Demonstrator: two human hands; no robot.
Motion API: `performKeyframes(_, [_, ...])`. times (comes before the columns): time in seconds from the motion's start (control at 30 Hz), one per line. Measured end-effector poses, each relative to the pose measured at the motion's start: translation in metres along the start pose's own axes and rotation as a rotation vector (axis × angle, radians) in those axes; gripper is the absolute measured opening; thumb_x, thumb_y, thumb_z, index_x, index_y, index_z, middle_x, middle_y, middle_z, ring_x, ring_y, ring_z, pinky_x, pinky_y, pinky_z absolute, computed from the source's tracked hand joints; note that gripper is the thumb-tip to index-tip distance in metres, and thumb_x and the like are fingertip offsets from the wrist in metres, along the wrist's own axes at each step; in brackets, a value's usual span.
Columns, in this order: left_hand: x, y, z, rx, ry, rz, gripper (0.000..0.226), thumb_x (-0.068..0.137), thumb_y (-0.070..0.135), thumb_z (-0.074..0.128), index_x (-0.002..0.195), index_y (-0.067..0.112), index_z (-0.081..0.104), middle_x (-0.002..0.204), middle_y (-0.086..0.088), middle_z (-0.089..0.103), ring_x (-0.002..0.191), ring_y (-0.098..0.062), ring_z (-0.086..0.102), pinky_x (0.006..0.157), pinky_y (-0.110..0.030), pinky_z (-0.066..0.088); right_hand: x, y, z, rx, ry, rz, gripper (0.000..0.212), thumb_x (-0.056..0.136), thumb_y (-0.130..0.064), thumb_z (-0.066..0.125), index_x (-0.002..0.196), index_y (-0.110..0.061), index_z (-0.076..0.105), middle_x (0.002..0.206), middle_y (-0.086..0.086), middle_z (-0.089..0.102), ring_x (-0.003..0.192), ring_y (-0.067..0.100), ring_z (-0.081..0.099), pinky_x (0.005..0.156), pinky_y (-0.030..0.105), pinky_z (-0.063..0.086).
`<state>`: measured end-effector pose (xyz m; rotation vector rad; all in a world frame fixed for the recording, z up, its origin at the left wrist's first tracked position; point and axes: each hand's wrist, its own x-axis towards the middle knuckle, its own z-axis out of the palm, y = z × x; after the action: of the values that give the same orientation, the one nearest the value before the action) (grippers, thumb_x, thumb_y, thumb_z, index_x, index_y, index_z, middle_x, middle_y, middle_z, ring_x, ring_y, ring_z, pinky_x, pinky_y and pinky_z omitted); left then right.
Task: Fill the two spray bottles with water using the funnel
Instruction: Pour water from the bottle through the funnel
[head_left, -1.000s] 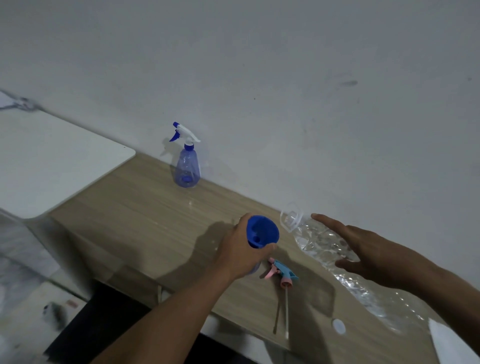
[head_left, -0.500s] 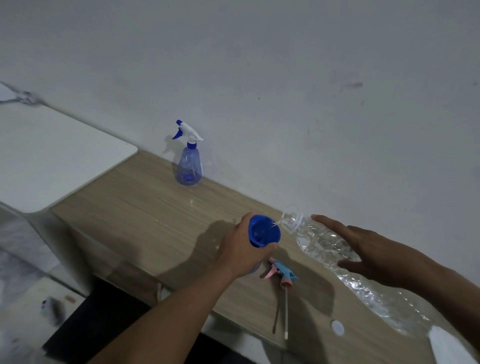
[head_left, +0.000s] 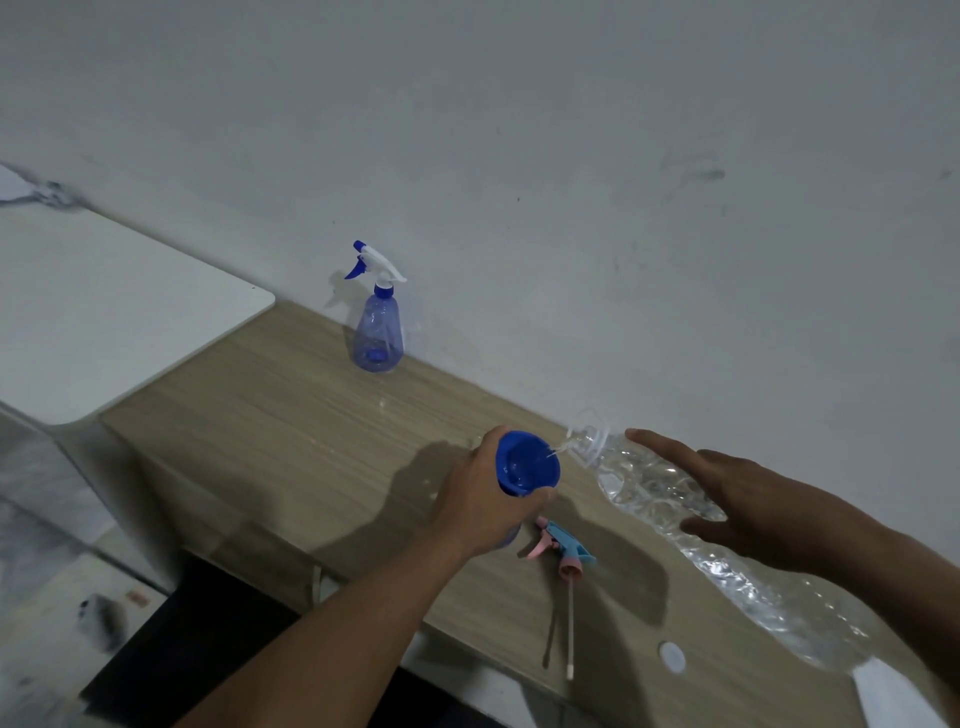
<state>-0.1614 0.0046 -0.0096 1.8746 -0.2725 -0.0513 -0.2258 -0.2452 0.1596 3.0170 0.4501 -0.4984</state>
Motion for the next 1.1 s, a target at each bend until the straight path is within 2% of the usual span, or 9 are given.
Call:
performKeyframes(0.17, [0.000, 0.000, 0.000, 0.002, 0.000, -0.004, 0.068, 0.066, 0.059, 0.078, 0.126, 0.046, 0.048, 0.118, 0.022, 0.064, 0.108, -0.004, 0.063, 0.091, -0.038, 0.058, -0.002, 0.000, -0.001, -0.016, -0.001, 0.004, 0.103, 0.095, -0.039, 0.064, 0.136, -0.071, -0.025, 0.137, -0.005, 0.054, 0.110, 0.010, 0.057, 0.093, 0.030, 0.052])
performKeyframes(0.6, [0.000, 0.000, 0.000, 0.014, 0.003, -0.017, 0.061, 0.069, 0.056, 0.079, 0.122, 0.047, 0.050, 0.114, 0.023, 0.065, 0.104, -0.001, 0.063, 0.089, -0.037, 0.058, 0.004, 0.001, 0.003, -0.013, 0.007, 0.001, 0.103, 0.096, -0.037, 0.064, 0.136, -0.071, -0.024, 0.135, -0.004, 0.055, 0.108, 0.015, 0.060, 0.092, 0.034, 0.054])
performKeyframes(1.0, [-0.001, 0.005, -0.002, 0.003, -0.014, -0.038, 0.056, 0.072, 0.048, 0.081, 0.120, 0.047, 0.051, 0.110, 0.023, 0.066, 0.099, 0.002, 0.064, 0.087, -0.034, 0.059, 0.008, 0.001, 0.013, -0.029, 0.055, 0.014, 0.103, 0.097, -0.035, 0.062, 0.135, -0.071, -0.027, 0.112, -0.009, 0.052, 0.088, 0.012, 0.059, 0.082, 0.033, 0.055])
performKeyframes(1.1, [0.000, 0.005, -0.001, -0.006, -0.022, -0.049, 0.060, 0.068, 0.053, 0.080, 0.120, 0.046, 0.051, 0.111, 0.020, 0.067, 0.101, -0.004, 0.065, 0.088, -0.041, 0.059, 0.010, 0.001, 0.020, 0.018, 0.092, 0.024, 0.103, 0.097, -0.034, 0.063, 0.136, -0.071, -0.025, 0.115, -0.006, 0.053, 0.089, 0.012, 0.060, 0.083, 0.034, 0.055])
